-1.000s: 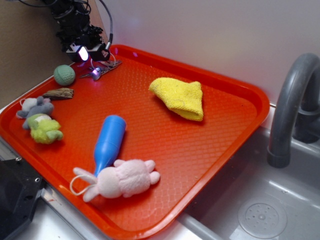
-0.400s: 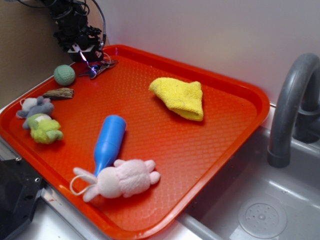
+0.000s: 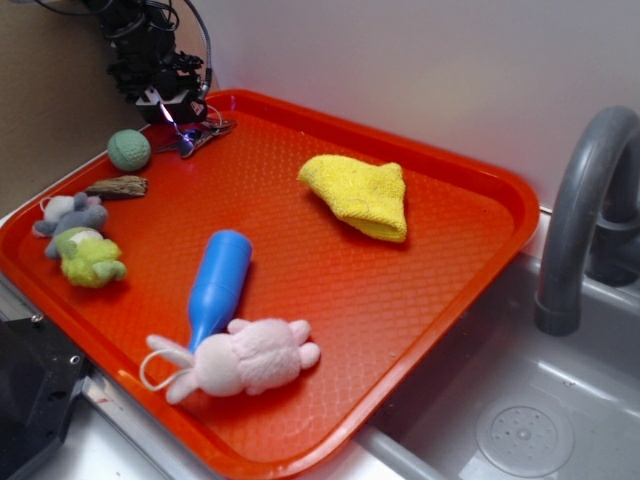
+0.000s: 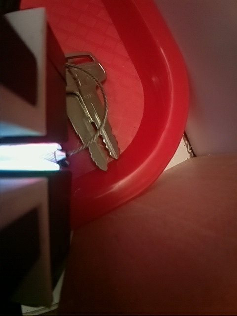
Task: Grab the silver keys.
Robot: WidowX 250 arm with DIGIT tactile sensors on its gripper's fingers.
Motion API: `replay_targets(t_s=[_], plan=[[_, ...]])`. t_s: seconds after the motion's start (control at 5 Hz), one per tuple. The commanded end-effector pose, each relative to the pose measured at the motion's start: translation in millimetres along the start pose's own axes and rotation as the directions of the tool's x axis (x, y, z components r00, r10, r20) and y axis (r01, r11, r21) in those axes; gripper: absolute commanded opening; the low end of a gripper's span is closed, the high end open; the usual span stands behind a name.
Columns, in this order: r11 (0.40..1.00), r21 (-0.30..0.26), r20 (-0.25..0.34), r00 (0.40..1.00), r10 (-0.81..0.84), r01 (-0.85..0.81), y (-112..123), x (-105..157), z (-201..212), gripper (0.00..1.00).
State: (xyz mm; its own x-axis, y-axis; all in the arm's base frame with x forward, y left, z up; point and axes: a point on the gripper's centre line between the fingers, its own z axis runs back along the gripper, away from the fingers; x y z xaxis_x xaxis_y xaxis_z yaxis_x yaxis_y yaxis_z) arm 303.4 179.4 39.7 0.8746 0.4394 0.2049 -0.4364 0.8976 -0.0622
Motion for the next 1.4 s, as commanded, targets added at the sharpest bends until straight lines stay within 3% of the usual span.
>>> replay_targets(t_s=[0.0,0.2,0.4,0.6,0.8,1.0,1.2], plan=[[0.981,-0.116,0.077,0.986,-0.146,0.155,-50,-32,79,0.0],[0.96,-0.174,0.084,0.975,-0.207,0.219,-74,-49,132,0.0],[0.959,-0.138,0.089,0.967,-0.237,0.248,-86,-58,155,0.0],[0.951,-0.149,0.075,0.962,-0.262,0.271,-93,-54,153,0.0],[0.943,-0.119,-0.024,0.949,-0.315,0.31,-98,-65,194,0.0],[0.941,-0.046,-0.107,0.935,-0.338,0.335,-105,-88,227,0.0],[0.919,-0.089,-0.132,0.91,-0.393,0.384,-114,-109,235,0.0]])
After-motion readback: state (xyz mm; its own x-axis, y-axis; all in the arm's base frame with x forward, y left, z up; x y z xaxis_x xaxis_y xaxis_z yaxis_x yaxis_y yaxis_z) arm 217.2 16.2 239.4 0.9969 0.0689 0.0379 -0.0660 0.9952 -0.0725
